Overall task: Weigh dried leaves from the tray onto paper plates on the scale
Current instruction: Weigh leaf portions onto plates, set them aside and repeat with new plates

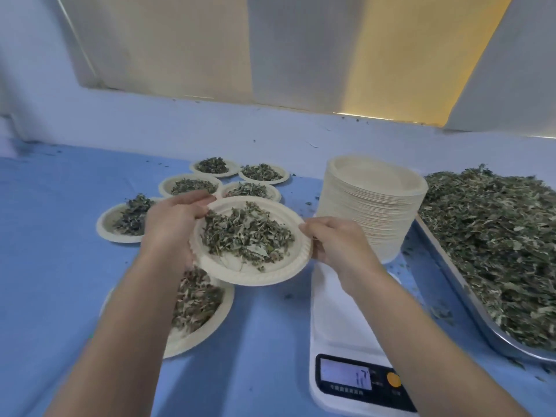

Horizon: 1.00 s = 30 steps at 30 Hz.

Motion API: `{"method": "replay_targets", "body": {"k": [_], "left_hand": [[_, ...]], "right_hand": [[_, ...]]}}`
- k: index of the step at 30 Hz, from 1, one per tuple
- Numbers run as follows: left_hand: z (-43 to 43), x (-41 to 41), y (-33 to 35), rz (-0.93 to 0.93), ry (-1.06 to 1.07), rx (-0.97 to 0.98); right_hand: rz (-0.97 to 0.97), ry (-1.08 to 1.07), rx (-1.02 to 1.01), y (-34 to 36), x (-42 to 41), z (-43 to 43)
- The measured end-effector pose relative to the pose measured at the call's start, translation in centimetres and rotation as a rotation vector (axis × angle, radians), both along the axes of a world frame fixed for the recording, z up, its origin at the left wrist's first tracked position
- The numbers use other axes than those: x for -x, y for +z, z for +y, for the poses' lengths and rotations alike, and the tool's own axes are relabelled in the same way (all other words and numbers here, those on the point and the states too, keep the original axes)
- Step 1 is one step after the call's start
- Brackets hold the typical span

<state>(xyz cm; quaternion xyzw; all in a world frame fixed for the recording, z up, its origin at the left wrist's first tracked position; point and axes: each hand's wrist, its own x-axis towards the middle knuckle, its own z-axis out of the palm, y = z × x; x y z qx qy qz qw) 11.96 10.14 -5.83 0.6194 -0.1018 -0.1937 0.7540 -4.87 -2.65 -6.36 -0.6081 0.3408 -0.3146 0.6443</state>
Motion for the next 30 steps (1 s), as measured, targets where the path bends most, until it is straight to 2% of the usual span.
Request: {"method": "replay_targets", "body": {"k": [7,12,16,21,23,30], "left_hand": [[5.5,-6.2,-0.3,0.028,0.144,0.042],[11.3,-9.7,-1.1,-0.036,0.418,-0.092],[15.2,-11.8,-2.6,-0.075,0.509,-0.202],[17.9,-13.4,-4.7,-0.057,0.544,-0.353],[18.3,-13.5,-5.4,-0.085,0.555,-0.412],[18.4,-13.6,-6.3,-0.195,0.568,-0.606]], "right_hand": [[0.091,0.194,-0.108,1.1,-8.7,2.4],[0.143,0.270,-0.076,0.8,-15.4,6.6],[0.228,0.331,0.057,-0.8,-19.0,9.5],[0.411,0.401,0.509,-2.4,-21.2,11.6],[0.488,0.424,0.629,-2.8,-21.4,12.1],[0.585,0.498,0.605,-3.7,-21.7,12.8]]}}
